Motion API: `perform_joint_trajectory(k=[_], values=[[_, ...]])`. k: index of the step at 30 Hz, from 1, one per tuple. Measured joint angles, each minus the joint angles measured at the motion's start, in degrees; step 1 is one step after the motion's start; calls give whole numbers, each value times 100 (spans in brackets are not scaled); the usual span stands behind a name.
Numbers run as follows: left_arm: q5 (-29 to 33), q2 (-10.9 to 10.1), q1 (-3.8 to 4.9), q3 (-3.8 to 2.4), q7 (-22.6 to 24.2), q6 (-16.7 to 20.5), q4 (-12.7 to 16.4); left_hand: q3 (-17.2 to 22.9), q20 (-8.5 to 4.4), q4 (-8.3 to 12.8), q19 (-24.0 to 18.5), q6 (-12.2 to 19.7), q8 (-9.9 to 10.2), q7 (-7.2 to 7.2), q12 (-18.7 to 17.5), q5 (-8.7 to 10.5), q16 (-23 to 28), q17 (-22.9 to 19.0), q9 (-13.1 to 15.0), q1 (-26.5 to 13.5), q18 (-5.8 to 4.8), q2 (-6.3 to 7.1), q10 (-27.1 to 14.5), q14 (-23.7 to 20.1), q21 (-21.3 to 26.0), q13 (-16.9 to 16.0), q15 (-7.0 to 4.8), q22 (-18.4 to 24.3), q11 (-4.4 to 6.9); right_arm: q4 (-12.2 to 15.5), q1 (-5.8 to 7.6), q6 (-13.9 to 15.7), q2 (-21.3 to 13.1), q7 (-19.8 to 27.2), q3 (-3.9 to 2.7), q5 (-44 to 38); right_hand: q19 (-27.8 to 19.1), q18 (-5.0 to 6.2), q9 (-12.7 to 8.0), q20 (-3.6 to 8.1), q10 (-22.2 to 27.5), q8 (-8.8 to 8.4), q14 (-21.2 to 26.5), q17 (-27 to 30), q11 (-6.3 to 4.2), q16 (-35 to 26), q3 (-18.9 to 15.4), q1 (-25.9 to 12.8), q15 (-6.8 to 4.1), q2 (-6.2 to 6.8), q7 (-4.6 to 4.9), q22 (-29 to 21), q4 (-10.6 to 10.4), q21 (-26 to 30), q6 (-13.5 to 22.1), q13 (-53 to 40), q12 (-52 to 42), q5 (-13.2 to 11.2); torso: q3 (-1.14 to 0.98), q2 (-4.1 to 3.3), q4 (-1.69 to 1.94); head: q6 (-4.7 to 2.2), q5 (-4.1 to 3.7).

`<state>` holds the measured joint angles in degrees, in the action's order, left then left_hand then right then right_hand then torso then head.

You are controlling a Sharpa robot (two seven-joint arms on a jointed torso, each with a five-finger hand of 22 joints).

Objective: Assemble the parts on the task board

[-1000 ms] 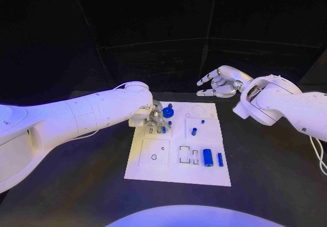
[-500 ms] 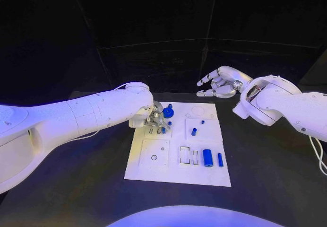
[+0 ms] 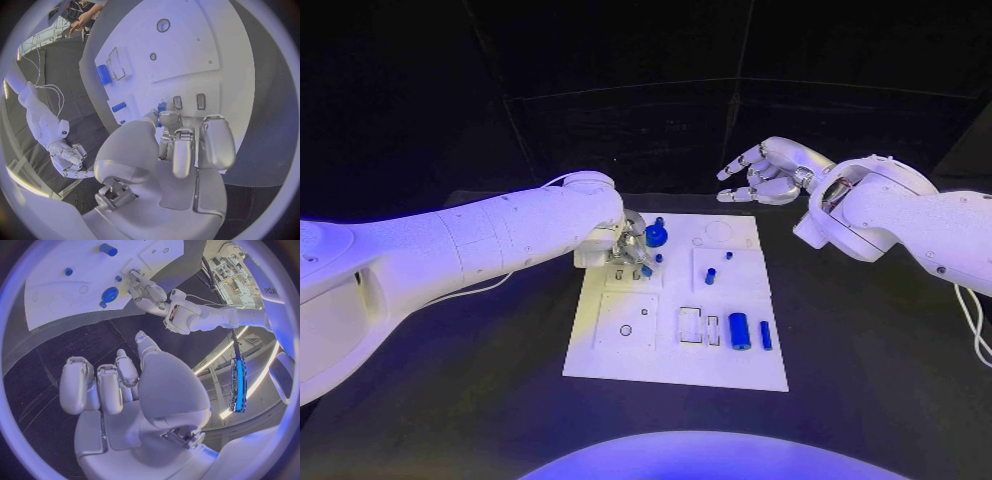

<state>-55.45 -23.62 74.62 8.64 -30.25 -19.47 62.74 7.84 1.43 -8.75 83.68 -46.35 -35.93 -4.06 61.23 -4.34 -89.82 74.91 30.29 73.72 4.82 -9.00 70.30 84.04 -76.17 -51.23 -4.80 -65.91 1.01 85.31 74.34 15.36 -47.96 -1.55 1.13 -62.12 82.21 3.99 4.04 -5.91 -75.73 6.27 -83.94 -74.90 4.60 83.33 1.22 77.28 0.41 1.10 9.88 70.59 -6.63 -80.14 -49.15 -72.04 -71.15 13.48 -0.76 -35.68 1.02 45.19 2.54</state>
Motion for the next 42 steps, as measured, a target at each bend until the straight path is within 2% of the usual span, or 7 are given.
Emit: perform_joint_trajectory(k=[3,5,7,11,17,25,42], values=[[25,-41,-10,2,0,29,45,651,0,64,0,0,-46,0,0,-4,0,0,46,-368,0,235,-1,-21,0,31,21,-10,-1,-15,0,-15,7,-8,0,0,0,0,0,0,0,0,0,0,0,0,0,0,0,0,0,0,0,0,0,0,0,0,-1,0,0,5,1],[50,-92,-15,4,0,58,99,1165,0,213,0,0,-108,0,0,13,0,0,94,-638,0,428,-9,-21,0,47,21,-10,-9,-28,0,-26,11,-13,0,0,0,0,0,0,0,0,0,0,0,0,0,0,0,0,0,0,0,0,0,0,0,0,-1,0,1,8,1],[71,-163,-15,4,0,99,172,1503,0,274,0,0,-158,0,0,14,0,0,142,-809,0,501,-9,-21,0,57,21,-10,-10,-40,0,-38,12,-20,0,-1,0,0,0,0,0,0,0,0,0,0,0,0,0,0,0,0,0,0,0,0,0,0,-1,0,4,8,-4],[104,-346,-14,3,1,197,354,1817,0,279,0,0,-226,0,0,15,0,0,193,-999,0,598,22,-21,0,71,21,-10,-42,-67,-1,-57,13,-33,0,-1,0,0,0,0,0,0,0,0,0,0,0,0,0,0,0,0,0,0,0,5,0,0,-3,0,12,1,-12],[135,-569,4,0,3,398,602,1941,0,308,0,0,-251,0,0,19,0,0,218,-1054,0,647,22,-20,0,71,21,-9,-42,-104,-1,-71,14,-49,1,-5,0,0,0,0,0,0,0,0,0,0,-15,-30,0,-30,0,-10,-15,29,0,11,0,0,-8,3,18,18,5],[149,-719,4,2,12,693,764,1981,0,300,0,-1,-275,-1,0,34,0,0,227,-1076,0,668,14,-20,0,66,21,-19,-50,-129,-1,-74,11,-63,1,-21,0,0,0,0,-1,0,0,0,1,-29,-15,-30,0,-30,0,-10,-15,29,0,10,0,0,-8,2,18,34,60],[147,-640,-169,6,18,1067,557,2052,0,338,0,-2,-297,-2,0,37,0,0,240,-1123,0,714,35,-20,0,79,21,-7,-30,-132,-1,-81,5,-82,1,-38,0,0,0,0,-1,0,0,0,1,-30,-30,-30,0,-30,0,-16,-30,29,0,19,22,0,1,-3,-3,75,145]])
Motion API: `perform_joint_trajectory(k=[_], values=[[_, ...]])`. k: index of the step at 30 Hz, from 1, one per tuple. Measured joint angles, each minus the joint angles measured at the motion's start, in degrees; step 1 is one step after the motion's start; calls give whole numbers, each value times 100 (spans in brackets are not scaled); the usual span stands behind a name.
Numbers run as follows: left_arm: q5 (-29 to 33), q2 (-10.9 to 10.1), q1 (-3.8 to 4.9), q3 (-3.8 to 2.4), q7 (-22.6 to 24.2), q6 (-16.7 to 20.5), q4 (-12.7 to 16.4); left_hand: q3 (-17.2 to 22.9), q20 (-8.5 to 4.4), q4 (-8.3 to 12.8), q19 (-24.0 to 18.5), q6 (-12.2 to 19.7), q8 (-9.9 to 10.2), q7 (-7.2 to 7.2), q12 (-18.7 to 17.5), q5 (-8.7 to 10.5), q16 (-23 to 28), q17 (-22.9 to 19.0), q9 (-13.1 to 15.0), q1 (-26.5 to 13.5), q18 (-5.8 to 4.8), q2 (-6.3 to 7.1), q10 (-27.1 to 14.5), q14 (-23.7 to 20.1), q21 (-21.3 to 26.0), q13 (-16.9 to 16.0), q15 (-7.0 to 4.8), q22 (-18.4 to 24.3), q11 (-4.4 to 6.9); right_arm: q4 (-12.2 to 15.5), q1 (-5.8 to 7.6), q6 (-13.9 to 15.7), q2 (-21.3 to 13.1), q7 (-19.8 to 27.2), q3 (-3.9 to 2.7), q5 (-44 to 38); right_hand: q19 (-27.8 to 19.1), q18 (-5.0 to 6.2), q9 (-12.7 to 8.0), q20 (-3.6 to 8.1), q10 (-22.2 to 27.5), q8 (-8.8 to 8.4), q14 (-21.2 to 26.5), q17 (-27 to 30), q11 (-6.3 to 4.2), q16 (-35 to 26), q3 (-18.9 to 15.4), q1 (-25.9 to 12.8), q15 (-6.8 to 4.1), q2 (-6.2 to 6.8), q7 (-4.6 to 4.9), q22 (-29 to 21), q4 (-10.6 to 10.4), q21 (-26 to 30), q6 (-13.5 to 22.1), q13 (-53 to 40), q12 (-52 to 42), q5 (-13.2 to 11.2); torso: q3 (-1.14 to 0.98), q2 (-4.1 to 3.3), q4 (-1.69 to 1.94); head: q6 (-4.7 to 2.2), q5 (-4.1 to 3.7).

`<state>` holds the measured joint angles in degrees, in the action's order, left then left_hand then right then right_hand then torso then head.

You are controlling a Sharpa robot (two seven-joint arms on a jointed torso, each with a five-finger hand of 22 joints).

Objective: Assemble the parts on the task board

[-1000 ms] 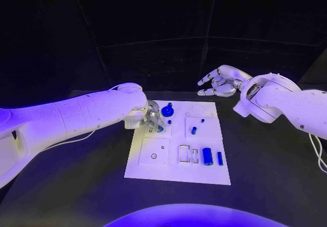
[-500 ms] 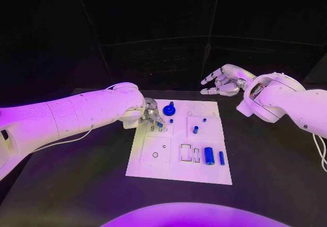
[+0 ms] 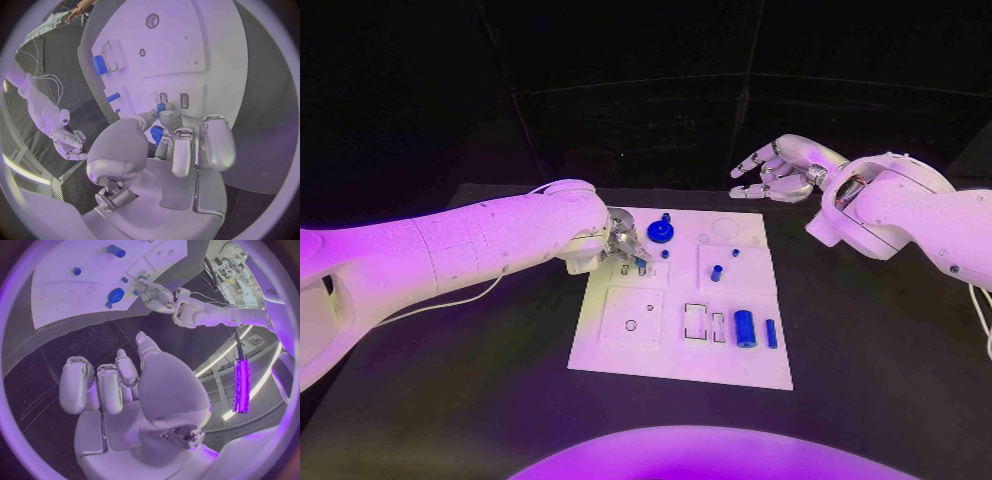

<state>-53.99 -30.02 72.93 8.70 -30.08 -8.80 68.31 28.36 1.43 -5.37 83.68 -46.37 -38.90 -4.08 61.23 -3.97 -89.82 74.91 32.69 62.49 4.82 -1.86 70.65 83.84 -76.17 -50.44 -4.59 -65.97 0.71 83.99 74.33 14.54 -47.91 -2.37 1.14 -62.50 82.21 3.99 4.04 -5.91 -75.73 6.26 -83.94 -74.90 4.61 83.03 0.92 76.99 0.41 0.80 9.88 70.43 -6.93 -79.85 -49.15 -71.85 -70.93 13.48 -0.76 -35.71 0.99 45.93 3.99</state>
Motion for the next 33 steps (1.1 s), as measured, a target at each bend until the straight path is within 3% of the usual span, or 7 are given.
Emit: perform_joint_trajectory(k=[33], values=[[-189,-33,-21,-21,22,-376,68,71,0,73,0,-1,-4,-1,0,44,0,0,23,-31,1,31,-2,0,0,41,0,14,-2,-22,0,-54,26,2,0,-3,0,0,0,0,0,22,0,0,0,0,0,31,0,-30,0,-14,0,0,0,-1,0,0,3,-2,3,84,-8]])
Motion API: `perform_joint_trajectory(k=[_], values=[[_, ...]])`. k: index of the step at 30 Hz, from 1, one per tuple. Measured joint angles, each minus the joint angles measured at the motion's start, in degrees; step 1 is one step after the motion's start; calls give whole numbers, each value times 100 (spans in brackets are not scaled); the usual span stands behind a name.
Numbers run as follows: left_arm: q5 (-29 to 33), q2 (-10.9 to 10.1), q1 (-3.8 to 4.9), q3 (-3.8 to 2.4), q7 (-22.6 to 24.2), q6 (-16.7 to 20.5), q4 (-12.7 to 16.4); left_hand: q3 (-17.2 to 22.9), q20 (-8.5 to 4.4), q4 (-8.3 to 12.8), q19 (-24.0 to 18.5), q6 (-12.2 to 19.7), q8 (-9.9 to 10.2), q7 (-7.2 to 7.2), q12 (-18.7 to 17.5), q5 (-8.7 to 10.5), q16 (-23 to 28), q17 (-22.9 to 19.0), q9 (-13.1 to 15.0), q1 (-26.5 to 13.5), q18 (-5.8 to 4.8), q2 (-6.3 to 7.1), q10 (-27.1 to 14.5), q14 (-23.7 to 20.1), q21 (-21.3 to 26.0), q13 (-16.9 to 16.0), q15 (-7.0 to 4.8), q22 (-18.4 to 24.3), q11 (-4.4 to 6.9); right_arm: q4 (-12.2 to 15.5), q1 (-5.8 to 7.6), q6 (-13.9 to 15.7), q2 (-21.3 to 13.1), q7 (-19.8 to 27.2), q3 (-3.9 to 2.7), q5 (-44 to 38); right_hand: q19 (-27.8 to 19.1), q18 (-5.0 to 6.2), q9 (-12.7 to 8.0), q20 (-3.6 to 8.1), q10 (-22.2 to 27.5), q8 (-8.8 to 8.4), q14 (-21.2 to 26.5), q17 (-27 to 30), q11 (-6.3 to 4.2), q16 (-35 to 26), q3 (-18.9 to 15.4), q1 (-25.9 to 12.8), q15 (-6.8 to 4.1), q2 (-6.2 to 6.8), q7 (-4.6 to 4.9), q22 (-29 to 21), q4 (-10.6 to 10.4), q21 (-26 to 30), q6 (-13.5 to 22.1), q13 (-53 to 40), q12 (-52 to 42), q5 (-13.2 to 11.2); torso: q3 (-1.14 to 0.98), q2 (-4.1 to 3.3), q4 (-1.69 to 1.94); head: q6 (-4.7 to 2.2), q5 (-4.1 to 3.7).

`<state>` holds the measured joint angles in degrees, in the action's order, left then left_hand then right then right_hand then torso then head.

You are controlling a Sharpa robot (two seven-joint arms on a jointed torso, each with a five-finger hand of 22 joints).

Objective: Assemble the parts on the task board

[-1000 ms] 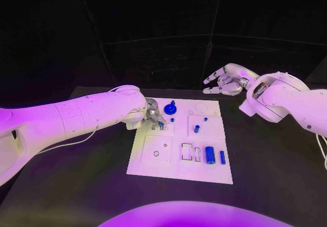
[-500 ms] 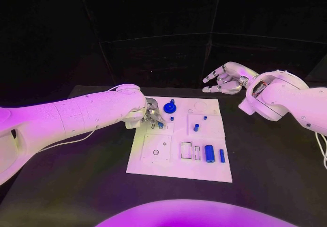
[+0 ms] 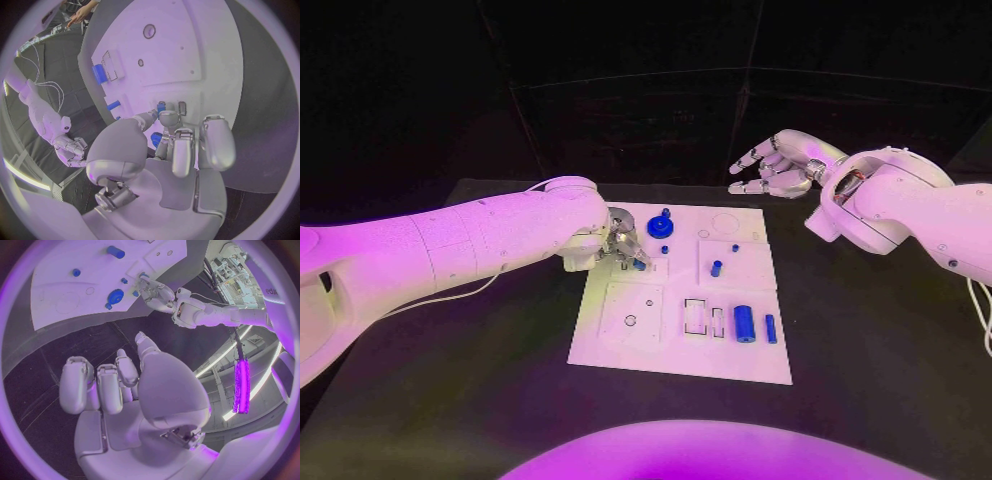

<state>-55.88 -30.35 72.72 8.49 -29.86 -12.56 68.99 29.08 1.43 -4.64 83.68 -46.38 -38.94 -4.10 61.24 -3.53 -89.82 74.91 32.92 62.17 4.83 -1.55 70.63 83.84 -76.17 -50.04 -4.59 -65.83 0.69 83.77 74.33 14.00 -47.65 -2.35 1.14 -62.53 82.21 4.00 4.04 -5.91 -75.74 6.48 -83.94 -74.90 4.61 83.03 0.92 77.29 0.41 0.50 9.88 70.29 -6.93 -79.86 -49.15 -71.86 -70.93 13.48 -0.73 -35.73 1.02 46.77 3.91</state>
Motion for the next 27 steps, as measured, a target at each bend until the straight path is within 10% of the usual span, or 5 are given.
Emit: perform_joint_trajectory(k=[18,27], values=[[-31,11,-6,4,-6,-46,-9,46,0,-32,0,-44,-103,44,0,5,0,0,46,-65,0,12,23,0,0,-8,0,-7,23,-8,0,-11,13,5,0,-3,0,0,0,0,0,-1,0,0,0,0,-13,0,0,0,0,0,-13,0,0,-1,0,53,-5,2,-5,13,9],[-53,69,-9,7,-18,-72,-67,454,0,343,0,-157,-262,132,73,18,0,0,89,-486,0,189,86,4,0,-54,-4,-45,84,-16,0,-14,22,6,0,-4,0,0,0,0,0,-1,0,0,0,0,-13,0,0,0,0,1,-12,0,0,-1,0,53,-6,2,-6,25,3]])
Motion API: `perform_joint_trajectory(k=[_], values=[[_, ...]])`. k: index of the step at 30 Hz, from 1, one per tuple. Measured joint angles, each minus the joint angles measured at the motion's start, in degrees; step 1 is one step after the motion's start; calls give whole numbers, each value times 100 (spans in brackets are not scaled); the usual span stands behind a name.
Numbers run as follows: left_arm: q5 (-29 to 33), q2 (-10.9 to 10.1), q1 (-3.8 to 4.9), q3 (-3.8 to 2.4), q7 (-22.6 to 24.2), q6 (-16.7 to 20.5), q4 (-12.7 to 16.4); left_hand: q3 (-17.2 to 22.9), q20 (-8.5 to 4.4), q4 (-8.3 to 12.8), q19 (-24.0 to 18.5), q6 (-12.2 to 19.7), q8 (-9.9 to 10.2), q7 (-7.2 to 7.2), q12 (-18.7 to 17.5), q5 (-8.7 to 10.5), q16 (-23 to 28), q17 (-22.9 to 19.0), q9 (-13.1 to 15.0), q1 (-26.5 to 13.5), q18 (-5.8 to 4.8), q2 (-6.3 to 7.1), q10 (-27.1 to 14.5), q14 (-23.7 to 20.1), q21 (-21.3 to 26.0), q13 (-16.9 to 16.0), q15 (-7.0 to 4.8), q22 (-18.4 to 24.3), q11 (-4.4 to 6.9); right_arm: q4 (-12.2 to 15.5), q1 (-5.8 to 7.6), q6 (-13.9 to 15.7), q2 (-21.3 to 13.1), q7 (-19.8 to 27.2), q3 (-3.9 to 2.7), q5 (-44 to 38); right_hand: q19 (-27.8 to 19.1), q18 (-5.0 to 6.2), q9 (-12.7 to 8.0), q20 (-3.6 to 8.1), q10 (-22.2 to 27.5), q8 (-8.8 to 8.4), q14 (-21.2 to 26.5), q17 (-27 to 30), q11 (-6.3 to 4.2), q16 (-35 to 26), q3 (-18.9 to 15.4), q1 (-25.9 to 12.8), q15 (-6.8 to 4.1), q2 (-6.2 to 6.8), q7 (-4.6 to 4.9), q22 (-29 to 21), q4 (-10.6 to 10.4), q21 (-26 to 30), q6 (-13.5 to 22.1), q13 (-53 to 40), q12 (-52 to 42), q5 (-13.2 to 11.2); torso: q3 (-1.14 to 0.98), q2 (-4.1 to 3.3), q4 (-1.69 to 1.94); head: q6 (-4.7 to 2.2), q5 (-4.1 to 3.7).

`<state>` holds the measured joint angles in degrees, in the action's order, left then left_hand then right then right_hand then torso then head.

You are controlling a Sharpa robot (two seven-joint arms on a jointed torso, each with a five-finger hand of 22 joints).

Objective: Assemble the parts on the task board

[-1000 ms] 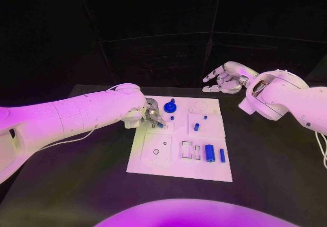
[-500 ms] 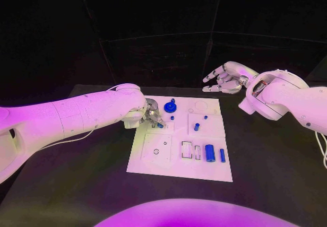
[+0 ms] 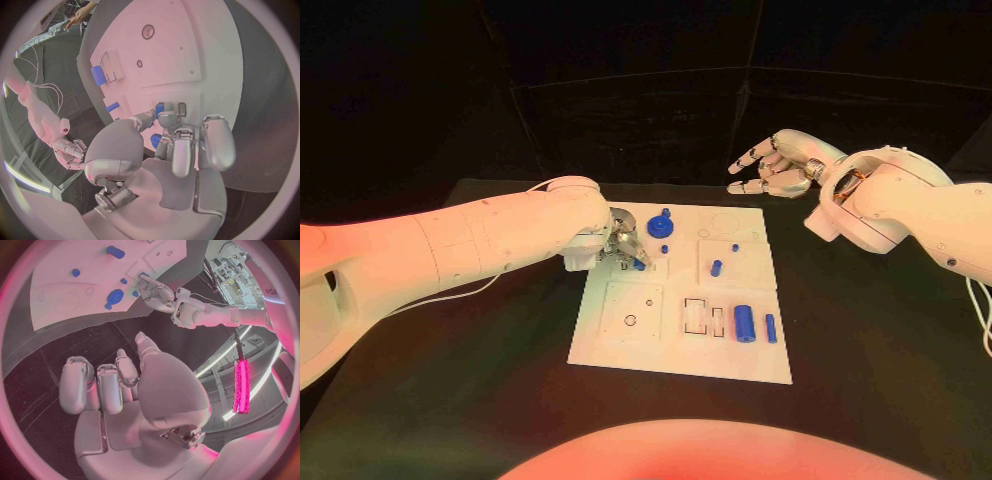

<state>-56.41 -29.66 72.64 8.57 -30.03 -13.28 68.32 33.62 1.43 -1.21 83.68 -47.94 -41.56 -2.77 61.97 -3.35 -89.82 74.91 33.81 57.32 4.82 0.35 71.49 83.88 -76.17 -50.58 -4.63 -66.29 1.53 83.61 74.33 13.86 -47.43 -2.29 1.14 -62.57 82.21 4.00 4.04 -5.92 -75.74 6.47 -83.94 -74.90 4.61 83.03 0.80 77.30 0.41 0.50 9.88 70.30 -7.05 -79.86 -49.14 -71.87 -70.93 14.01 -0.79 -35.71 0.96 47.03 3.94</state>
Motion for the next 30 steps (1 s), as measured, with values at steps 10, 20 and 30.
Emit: perform_joint_trajectory(k=[10,20,30], values=[[-12,39,0,3,-6,-81,-52,-71,-22,-18,23,-91,-107,74,118,-1,0,0,49,-268,0,39,82,10,0,-94,-52,-60,44,-13,0,-10,16,0,0,-1,0,0,0,0,0,0,0,0,0,0,0,30,0,-30,0,-8,0,22,0,0,0,117,0,0,0,16,-12],[-12,75,0,3,-6,-136,-110,-141,-41,-95,41,-133,-112,93,126,-1,0,0,35,-398,0,-90,91,17,0,-91,-59,-101,54,-37,0,-32,44,5,0,-1,0,0,0,0,0,34,0,0,0,0,-15,30,0,-30,0,-8,-15,22,0,0,0,146,4,0,0,26,-17],[-11,126,-2,7,-6,-186,-195,-96,-61,-285,20,-163,-111,102,168,-1,0,0,11,-570,0,-254,110,17,-21,-102,-59,-133,73,-44,0,-47,53,9,0,-2,0,0,0,0,0,34,0,-4,0,0,-15,29,0,-30,0,-7,-15,22,0,0,0,146,2,1,3,29,-23]])
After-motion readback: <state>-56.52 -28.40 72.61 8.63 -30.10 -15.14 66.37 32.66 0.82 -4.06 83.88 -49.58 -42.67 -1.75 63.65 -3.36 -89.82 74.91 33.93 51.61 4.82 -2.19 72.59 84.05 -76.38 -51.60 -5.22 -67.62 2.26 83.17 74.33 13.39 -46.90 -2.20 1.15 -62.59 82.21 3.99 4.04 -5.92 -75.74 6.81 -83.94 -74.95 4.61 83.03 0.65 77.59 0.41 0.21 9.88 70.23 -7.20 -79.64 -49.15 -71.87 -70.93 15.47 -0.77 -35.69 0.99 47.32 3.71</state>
